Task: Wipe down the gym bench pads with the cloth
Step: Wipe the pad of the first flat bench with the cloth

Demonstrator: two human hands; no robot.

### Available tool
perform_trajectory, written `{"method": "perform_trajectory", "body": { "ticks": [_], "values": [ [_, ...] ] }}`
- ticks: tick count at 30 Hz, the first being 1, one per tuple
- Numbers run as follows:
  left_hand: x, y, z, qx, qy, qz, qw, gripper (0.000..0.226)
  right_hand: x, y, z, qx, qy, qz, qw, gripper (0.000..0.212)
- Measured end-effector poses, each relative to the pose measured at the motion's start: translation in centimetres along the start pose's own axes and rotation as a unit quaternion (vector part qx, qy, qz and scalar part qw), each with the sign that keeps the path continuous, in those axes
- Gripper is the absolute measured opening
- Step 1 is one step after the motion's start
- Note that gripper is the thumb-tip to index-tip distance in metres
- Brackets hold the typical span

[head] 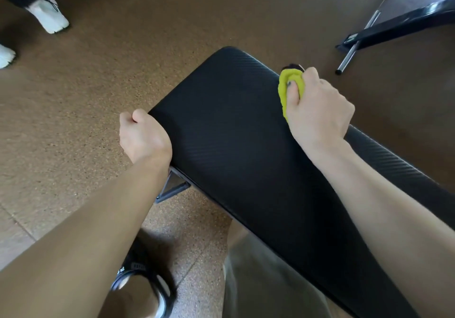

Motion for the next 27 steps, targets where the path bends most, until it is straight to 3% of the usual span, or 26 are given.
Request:
{"method": "perform_trajectory", "body": {
  "ticks": [9,11,13,15,17,18,19,20,21,22,24,27],
  "values": [
    [0.4,1.0,0.1,-0.062,0.035,-0.043,0.997,0.032,1.5,12.2,2.8,-0.037,0.023,0.068,0.997,0.023],
    [0.4,2.1,-0.1,-0.11,0.068,-0.016,0.991,0.033,1.3,14.9,0.9,-0.079,0.022,0.081,0.993,0.019],
    [1.2,1.5,-0.2,-0.115,0.13,-0.08,0.982,0.036,0.9,17.7,-2.3,-0.144,0.014,0.097,0.985,0.017],
    [1.0,0.5,-0.4,-0.136,0.207,-0.146,0.958,0.054,0.4,20.4,-6.7,-0.224,0.003,0.105,0.969,0.02],
    [0.4,-1.3,-1.3,-0.135,0.224,-0.189,0.946,0.072,-0.1,21.9,-11.1,-0.297,-0.01,0.106,0.949,0.024],
    [0.0,-2.1,-2.0,-0.142,0.232,-0.245,0.931,0.08,-0.4,22.0,-12.8,-0.325,-0.011,0.107,0.94,0.023],
    [-1.2,-2.8,-1.8,-0.129,0.203,-0.241,0.94,0.081,-0.7,21.8,-14.1,-0.348,-0.011,0.11,0.931,0.023],
    [-1.5,-3.8,-2.6,-0.136,0.206,-0.301,0.921,0.075,-1.0,21.3,-15.3,-0.371,-0.009,0.115,0.921,0.024],
    [-2.4,-2.6,-2.2,-0.176,0.197,-0.29,0.92,0.072,-1.3,20.5,-16.3,-0.396,-0.003,0.121,0.91,0.026],
    [-2.8,-3.2,-1.9,-0.14,0.218,-0.261,0.93,0.054,-1.7,19.4,-17.4,-0.42,0.009,0.127,0.898,0.027],
    [-3.1,-2.0,-1.5,-0.116,0.253,-0.164,0.946,0.072,-2.6,16.5,-19.6,-0.462,0.034,0.131,0.876,0.026],
    [-2.7,-1.0,-1.1,-0.102,0.28,-0.136,0.945,0.072,-3.3,10.6,-21.5,-0.479,0.04,0.117,0.869,0.018]
  ]
}}
Point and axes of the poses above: each hand's wrist, its own z-axis towards the middle knuckle, its own x-axis out of the palm, y = z × x, the point moved 10 cm from there along z, towards the middle knuckle, and after that the axes turned 12 degrees about x, right-handed, at the moved point
